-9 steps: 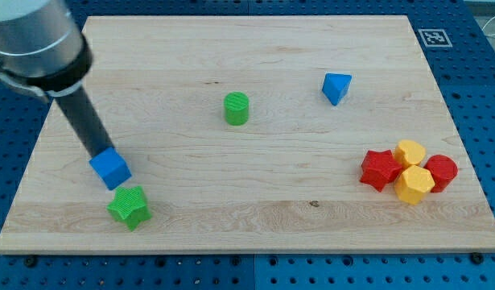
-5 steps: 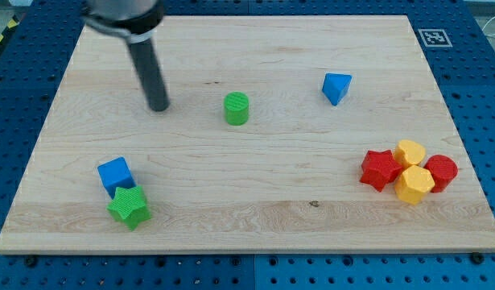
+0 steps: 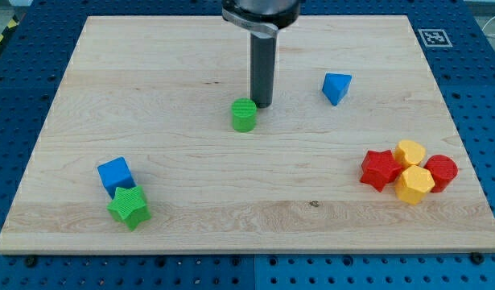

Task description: Slide green circle to the blue cube

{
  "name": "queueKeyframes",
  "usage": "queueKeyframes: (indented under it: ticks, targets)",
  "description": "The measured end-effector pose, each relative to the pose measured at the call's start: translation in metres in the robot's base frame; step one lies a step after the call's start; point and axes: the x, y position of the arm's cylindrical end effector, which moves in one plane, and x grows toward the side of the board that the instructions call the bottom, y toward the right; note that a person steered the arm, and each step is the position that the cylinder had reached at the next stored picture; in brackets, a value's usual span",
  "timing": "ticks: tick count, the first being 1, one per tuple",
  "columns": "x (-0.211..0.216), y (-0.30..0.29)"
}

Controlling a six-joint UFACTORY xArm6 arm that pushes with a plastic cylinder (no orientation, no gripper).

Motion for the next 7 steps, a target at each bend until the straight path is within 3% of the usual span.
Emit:
queueKeyframes:
  ticks: [4, 5, 7]
  targets:
    - [0.060, -0.045]
    - [0.066, -0.096]
    - [0.052, -0.138]
